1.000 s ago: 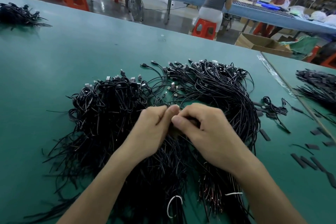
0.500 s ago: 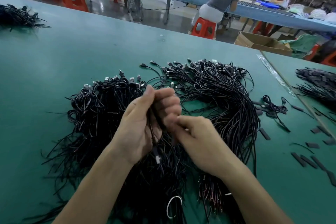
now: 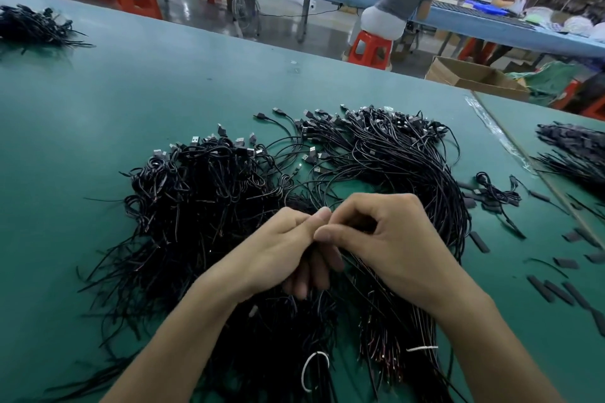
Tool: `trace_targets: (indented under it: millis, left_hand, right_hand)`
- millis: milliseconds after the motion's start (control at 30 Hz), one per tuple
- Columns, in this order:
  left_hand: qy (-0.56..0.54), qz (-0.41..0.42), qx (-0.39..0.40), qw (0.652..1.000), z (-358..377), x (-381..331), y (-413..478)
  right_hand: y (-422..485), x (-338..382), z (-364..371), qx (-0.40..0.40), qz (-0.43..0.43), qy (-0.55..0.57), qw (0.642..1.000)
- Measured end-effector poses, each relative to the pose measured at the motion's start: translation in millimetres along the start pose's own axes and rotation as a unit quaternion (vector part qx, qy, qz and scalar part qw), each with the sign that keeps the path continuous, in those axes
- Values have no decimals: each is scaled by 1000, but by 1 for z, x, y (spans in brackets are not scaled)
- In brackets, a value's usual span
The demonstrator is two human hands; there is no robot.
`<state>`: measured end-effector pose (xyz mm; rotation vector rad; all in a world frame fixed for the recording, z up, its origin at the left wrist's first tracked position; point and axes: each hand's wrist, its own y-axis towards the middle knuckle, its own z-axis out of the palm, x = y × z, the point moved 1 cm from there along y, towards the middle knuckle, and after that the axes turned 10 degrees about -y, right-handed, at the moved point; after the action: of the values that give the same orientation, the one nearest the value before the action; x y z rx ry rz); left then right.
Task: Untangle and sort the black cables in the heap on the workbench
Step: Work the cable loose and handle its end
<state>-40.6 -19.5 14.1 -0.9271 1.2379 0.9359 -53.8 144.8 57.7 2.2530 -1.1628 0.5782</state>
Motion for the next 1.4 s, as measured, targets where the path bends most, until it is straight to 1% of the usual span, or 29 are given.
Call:
trace_targets:
  millis: [67, 133, 233, 300, 367, 467, 600, 700, 733, 800, 900, 933, 1000, 1067, 1133, 1200, 1267, 1300, 1333, 1400]
  left_hand:
    - [-20, 1, 20, 1000, -2, -3, -3]
    - [-58, 12, 33, 998, -5, -5, -5]
    - [-135, 12, 85, 987, -10, -6, -8]
    - [-157, 0, 119, 980, -11, -8, -10]
    - [-179, -17, 138, 974, -11, -8, -10]
    - [-197, -30, 130, 971, -10, -7, -10]
    - [-150, -19, 61, 987, -9, -4, -7]
    - [-64, 20, 11, 998, -8, -1, -4]
    - [-60, 26, 1, 998, -9, 0, -2]
    - [-114, 7, 18, 993, -7, 2, 1]
    - [-232, -51, 89, 967, -2, 2, -1]
    - [-250, -69, 101, 961, -1, 2, -1]
    - [-244, -83, 101, 961, 2, 4, 0]
    - [-232, -86, 81, 965, 3, 7, 3]
    - [-196, -83, 36, 977, 4, 11, 4]
    - [-124, -65, -18, 990, 1, 15, 6]
    - [-105, -36, -72, 991, -3, 16, 7]
    - [-112, -18, -103, 988, -6, 15, 8]
    - [-121, 4, -136, 983, -9, 14, 8]
    - [-135, 42, -190, 972, -11, 12, 9]
  right_hand:
    - [1, -1, 0, -25, 7, 74, 997]
    - [2, -3, -1, -30, 11, 126, 991]
    - [3, -5, -1, 28, 10, 169, 985]
    - [2, -7, -1, 68, 9, 167, 984]
    - [2, -9, -2, 98, 8, 141, 985]
    - [2, -9, -3, 127, 4, 110, 986]
    - [3, -4, -1, 123, 3, 73, 990]
    - [2, -3, -2, 85, -1, 38, 996]
    - [2, -2, -2, 70, -3, 28, 997]
    - [2, 2, 0, 45, -14, 12, 999]
    - [4, 8, 6, 17, -24, 8, 1000]
    - [4, 8, 7, 11, -23, 5, 1000]
    - [5, 8, 10, 8, -15, 28, 999]
    - [6, 6, 11, -6, -21, 25, 999]
    - [6, 2, 13, -34, -17, -11, 999]
    - [6, -4, 15, -43, 21, 10, 999]
    - [7, -14, 16, -46, 93, 8, 995]
    - [6, -20, 17, -30, 138, -9, 990]
    - [4, -25, 19, 9, 179, -35, 983]
    - [-2, -33, 28, 125, 222, -123, 959]
